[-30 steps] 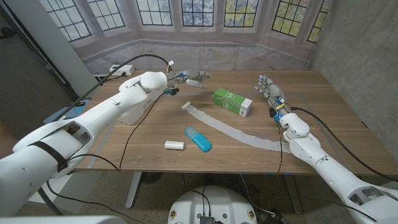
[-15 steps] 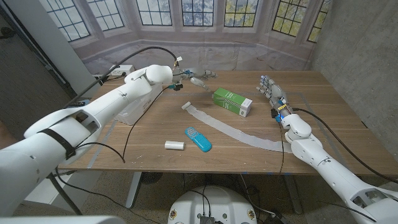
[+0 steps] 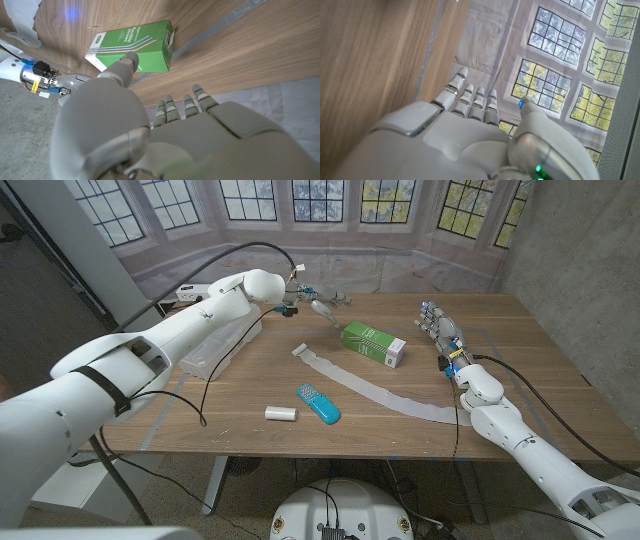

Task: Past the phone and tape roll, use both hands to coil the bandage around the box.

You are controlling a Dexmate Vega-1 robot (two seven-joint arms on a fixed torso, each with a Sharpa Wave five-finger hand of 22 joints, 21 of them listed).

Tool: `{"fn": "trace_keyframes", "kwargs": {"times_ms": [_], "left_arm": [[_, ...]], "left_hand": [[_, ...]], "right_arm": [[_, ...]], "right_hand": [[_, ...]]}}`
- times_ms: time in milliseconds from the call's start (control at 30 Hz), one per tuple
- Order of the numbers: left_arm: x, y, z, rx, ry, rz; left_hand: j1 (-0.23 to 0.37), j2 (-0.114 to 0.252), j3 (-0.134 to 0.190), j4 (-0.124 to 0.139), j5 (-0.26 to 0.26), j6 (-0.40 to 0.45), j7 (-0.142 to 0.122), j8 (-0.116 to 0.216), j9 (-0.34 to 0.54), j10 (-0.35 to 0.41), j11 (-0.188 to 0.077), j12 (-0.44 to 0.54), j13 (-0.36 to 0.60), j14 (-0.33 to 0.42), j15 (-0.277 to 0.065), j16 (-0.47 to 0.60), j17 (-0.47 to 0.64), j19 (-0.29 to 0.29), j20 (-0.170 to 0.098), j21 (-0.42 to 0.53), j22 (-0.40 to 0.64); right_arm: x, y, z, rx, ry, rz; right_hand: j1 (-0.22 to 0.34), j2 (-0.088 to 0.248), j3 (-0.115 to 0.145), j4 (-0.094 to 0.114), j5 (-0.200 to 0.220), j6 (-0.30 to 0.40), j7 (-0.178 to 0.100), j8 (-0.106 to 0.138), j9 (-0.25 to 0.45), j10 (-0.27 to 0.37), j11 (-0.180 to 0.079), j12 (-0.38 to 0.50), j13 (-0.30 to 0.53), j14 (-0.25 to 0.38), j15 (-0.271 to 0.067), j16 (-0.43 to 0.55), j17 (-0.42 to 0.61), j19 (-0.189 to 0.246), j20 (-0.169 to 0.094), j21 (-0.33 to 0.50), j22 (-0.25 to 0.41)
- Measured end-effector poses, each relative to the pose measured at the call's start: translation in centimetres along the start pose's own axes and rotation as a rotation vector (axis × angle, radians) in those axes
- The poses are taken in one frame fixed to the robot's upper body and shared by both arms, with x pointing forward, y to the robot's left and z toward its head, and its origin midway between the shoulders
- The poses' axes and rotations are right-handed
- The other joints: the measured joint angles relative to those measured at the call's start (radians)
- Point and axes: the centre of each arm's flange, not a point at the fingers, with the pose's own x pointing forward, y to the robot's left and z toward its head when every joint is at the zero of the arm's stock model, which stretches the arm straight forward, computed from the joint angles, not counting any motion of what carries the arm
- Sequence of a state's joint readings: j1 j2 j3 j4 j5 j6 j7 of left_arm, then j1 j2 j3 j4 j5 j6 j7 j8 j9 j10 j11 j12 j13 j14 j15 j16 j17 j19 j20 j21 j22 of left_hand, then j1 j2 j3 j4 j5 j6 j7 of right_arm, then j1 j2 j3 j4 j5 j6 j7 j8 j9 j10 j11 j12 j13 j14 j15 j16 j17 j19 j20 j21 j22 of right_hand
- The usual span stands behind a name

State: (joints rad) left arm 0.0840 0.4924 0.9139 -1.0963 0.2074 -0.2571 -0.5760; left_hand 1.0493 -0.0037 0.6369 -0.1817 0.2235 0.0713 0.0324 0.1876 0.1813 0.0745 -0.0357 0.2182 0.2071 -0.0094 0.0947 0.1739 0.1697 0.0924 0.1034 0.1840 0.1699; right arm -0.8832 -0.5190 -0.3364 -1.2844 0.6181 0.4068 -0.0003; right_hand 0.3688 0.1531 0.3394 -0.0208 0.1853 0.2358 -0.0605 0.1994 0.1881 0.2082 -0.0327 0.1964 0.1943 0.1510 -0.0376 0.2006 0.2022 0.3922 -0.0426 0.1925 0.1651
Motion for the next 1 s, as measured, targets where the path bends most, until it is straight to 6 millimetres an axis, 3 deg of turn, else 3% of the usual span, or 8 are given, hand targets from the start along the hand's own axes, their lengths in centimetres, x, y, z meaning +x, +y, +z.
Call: {"fn": "trace_keyframes", "kwargs": {"times_ms": [1000], "left_arm": [[2.3,1.7,1.7,0.17,0.032,-0.108]], "left_hand": [[0.022,-0.022,-0.022,0.003,-0.013,0.002,0.009,0.006,0.003,-0.007,0.007,0.0,0.009,0.009,-0.009,0.004,0.0,0.002,-0.005,0.006,0.0]], "right_arm": [[0.0,-0.1,-0.2,0.004,0.012,-0.014]], "right_hand": [[0.0,0.0,0.004,-0.004,0.0,0.0,0.0,0.0,0.0,-0.004,0.004,0.0,0.0,0.0,0.0,0.008,0.0,0.009,-0.002,0.0,0.0]]}}
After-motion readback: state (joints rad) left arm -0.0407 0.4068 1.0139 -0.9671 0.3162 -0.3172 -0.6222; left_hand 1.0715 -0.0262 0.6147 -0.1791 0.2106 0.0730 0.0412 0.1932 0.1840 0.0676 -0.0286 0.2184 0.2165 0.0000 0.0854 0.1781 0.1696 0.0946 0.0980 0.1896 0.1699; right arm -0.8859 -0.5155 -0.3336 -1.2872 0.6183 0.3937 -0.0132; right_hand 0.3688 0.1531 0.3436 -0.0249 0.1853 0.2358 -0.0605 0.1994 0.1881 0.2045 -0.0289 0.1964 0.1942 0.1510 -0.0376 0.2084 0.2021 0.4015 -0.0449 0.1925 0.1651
